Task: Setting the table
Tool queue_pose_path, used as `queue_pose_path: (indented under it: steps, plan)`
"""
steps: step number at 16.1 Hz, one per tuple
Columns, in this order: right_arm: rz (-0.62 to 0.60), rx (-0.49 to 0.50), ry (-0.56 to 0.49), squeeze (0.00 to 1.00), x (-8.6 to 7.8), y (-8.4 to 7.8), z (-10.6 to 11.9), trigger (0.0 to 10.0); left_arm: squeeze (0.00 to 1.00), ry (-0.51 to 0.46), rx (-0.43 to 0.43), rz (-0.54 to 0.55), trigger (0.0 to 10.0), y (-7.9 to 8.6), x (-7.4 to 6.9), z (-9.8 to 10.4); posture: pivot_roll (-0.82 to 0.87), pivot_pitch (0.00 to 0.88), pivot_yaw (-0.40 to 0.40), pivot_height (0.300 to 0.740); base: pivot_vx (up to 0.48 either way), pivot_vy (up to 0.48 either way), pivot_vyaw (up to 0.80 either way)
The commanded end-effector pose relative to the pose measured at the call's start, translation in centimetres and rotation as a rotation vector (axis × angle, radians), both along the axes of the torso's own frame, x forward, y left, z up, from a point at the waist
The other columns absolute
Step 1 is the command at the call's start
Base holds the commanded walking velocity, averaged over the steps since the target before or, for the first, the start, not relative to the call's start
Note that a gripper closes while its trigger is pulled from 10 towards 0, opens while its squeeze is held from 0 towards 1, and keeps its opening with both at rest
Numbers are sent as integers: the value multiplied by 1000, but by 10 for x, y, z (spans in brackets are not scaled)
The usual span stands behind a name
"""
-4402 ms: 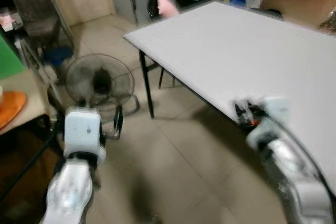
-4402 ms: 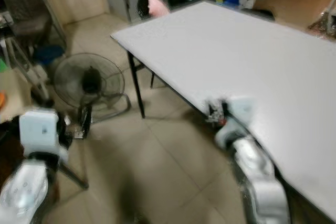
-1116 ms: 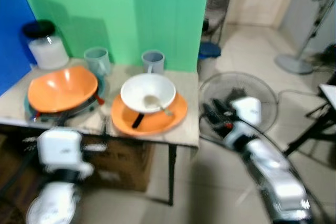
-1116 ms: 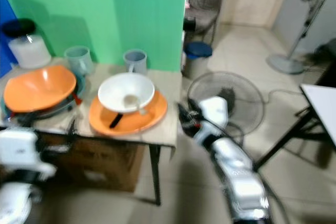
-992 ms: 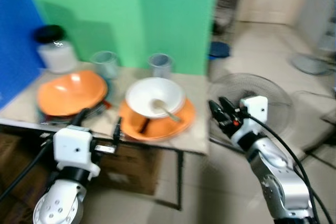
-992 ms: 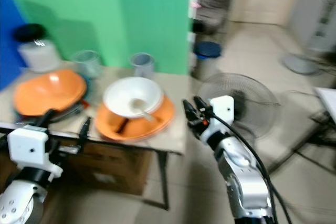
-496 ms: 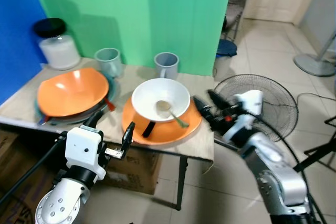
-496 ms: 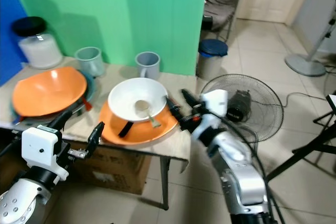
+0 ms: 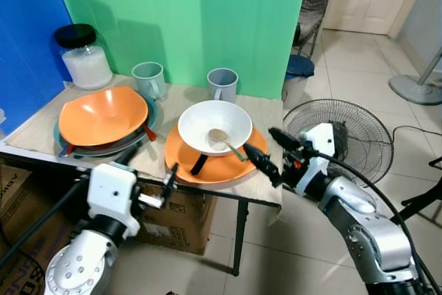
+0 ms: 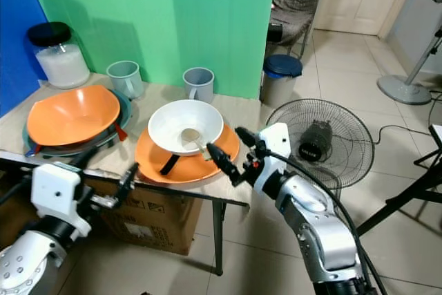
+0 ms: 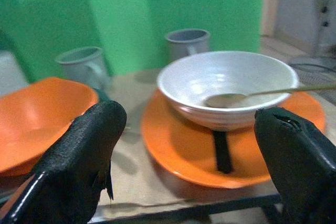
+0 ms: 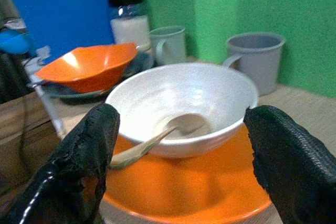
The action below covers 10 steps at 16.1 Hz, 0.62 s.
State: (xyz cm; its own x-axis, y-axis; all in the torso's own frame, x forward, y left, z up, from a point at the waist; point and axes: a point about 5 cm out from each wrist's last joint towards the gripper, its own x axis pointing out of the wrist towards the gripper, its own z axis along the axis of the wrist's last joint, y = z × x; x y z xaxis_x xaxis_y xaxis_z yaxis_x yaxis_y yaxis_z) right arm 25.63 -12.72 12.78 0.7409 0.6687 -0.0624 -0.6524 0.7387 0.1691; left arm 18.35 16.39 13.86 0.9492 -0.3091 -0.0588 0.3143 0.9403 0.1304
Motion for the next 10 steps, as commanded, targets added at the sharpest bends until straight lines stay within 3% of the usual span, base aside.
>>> queue_pose_path:
  steps: [1,6,10]
  plan:
    - [34,17,-19,1000,2,0,8,10000,0,1,-14,-48,10000,-5,-2,4,-17,0,22,740,0,0,0]
    - [131,19,-13,1000,-8,8,7,10000,0,40,-23,-97,10000,-12,-5,-1,-21,0,20,740,0,0,0]
    - [169,-65,-3,1000,-12,14,-1,10000,0,52,-24,-101,10000,-12,-6,-1,-17,0,19,740,0,0,0]
